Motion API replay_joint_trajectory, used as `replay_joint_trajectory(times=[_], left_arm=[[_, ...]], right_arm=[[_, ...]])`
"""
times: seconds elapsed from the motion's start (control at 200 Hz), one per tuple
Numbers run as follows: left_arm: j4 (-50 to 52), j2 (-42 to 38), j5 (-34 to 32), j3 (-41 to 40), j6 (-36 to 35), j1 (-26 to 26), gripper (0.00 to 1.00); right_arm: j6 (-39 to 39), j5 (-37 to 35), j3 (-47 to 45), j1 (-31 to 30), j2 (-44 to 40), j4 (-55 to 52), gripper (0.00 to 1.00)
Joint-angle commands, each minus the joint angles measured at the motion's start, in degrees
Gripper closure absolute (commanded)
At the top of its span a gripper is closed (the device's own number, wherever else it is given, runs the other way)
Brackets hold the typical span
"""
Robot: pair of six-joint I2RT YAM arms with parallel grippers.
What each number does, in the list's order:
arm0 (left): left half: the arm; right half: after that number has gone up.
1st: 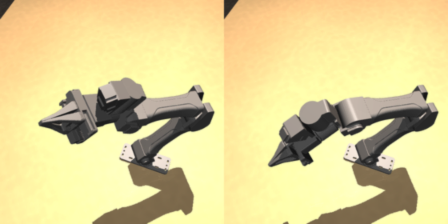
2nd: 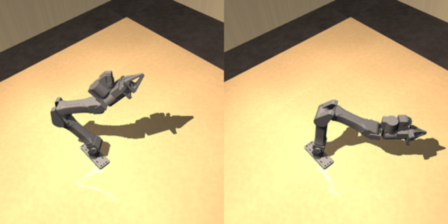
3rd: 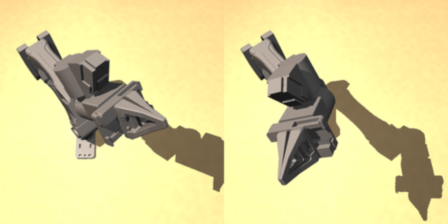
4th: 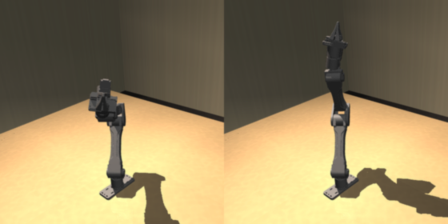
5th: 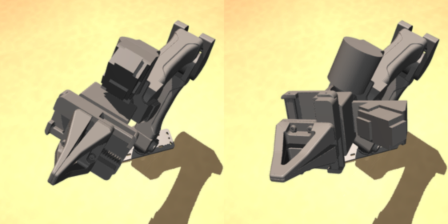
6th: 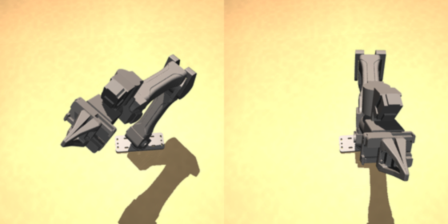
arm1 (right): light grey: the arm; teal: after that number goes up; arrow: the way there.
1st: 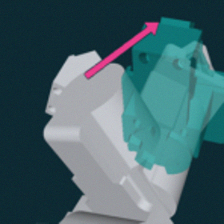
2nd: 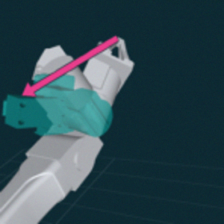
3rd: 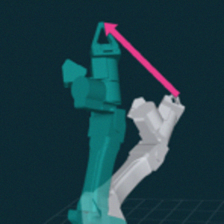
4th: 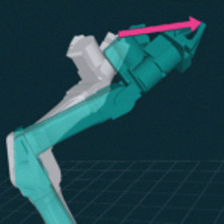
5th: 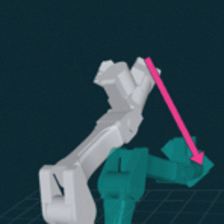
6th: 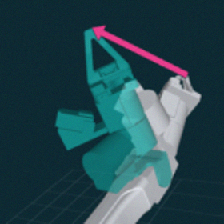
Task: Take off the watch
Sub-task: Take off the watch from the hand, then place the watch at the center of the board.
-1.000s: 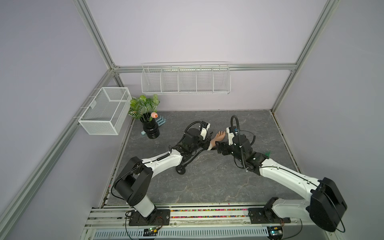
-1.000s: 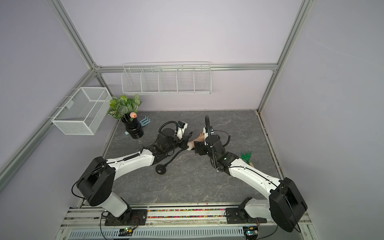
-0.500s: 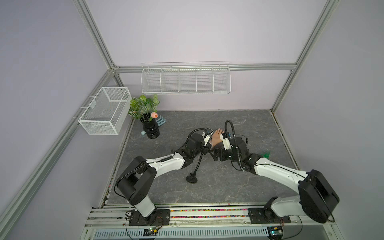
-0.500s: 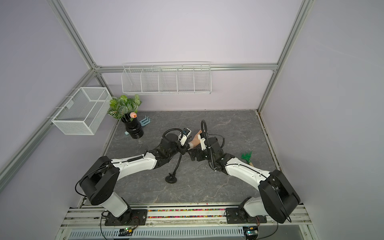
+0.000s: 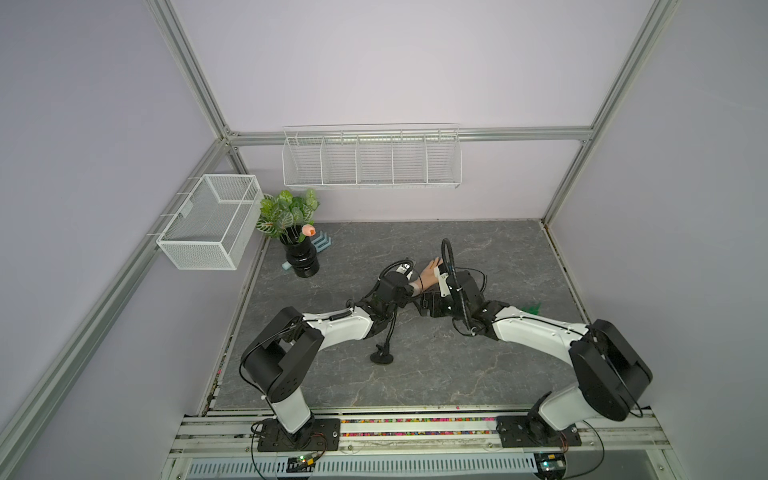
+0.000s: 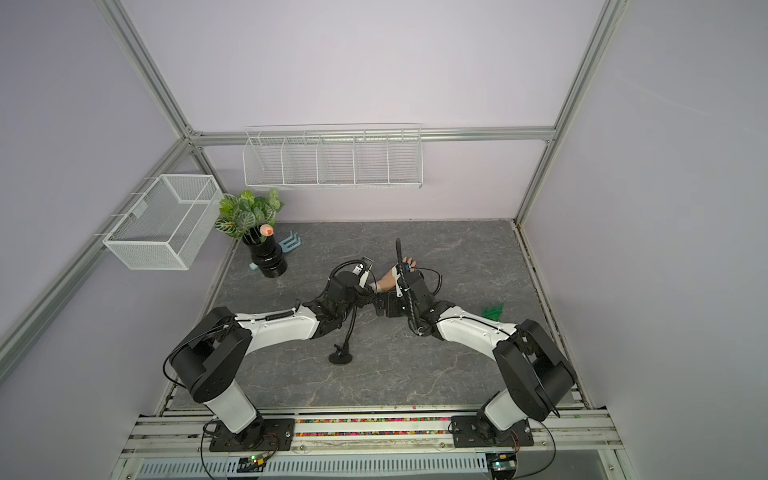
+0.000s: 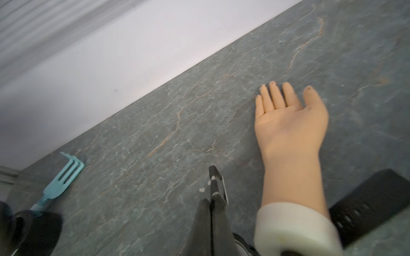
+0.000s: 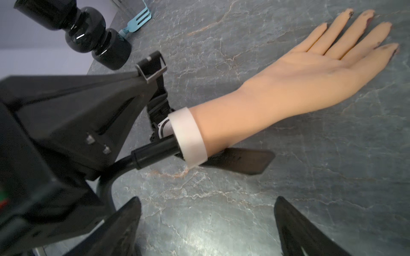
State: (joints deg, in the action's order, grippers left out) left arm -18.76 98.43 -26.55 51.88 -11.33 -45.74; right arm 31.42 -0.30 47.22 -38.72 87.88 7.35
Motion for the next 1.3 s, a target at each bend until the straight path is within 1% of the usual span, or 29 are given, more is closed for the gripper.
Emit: replay_joint_trajectory(times=[0.0,0.075,0.17,0.235,0.35,0.415,0.49,0.5,0.525,0.59,0.655,0.715,0.895,1.019,1.184,1.294], left_arm=[[-0.5,0.5,-6.6,2.6,-4.6,0.3,1.0],[-0.9,0.4,-8.6,3.3,-5.9,0.5,1.0],[-0.3,-1.8,-7.7,3.6,-6.0,1.3,1.0],[1.1,-3.1,-7.1,4.5,-5.9,1.8,1.0],[-0.1,-3.5,-7.1,6.3,-7.7,2.6,1.0],[1.6,-1.9,-8.4,10.0,-8.4,3.3,1.0],[4.6,1.2,-12.2,16.0,-9.0,3.7,1.0],[5.1,1.8,-13.8,16.9,-9.2,3.8,1.0],[6.4,2.7,-15.4,19.1,-9.6,3.9,1.0],[7.0,5.5,-17.5,23.5,-11.1,4.0,1.0],[7.3,7.1,-14.5,26.3,-11.9,4.1,1.0],[8.5,8.9,-11.1,29.1,-10.5,4.2,1.0],[15.7,17.9,-5.0,40.2,-4.0,6.2,1.0],[22.6,24.1,1.3,47.7,3.2,8.5,1.0],[24.1,30.7,9.6,52.4,11.1,11.2,1.0],[22.6,33.4,13.8,52.9,14.9,12.2,1.0]], right_arm=[[1.8,-3.8,-1.5,-0.3,-1.9,0.9,0.09],[0.9,-4.7,-1.8,-0.3,-3.3,0.5,0.1],[0.0,-6.1,-1.4,-0.2,-4.2,-2.1,0.1],[-0.3,-6.7,-2.4,-0.2,-5.2,-1.5,0.11],[-0.4,-7.4,-4.2,-0.1,-7.4,-0.1,0.11],[-0.5,-7.6,-5.1,-0.1,-8.6,0.2,0.11],[-0.7,-8.1,-5.9,-0.1,-10.4,0.2,0.11],[-0.7,-8.1,-6.1,-0.1,-10.7,0.2,0.11],[-0.9,-8.4,-6.3,-0.1,-11.3,0.1,0.11],[-1.4,-9.2,-7.2,-0.1,-13.4,-0.3,0.11],[-1.8,-10.0,-8.2,0.0,-15.5,-0.3,0.11],[-2.1,-10.6,-9.1,-0.1,-17.3,-0.3,0.11],[-2.3,-12.0,-11.7,0.0,-22.6,-1.1,0.11],[-2.4,-12.3,-13.2,0.1,-25.4,-2.7,0.11],[-2.2,-12.9,-15.8,0.6,-29.0,-3.4,0.11],[-2.5,-13.3,-17.4,1.2,-31.2,-4.0,0.11]])
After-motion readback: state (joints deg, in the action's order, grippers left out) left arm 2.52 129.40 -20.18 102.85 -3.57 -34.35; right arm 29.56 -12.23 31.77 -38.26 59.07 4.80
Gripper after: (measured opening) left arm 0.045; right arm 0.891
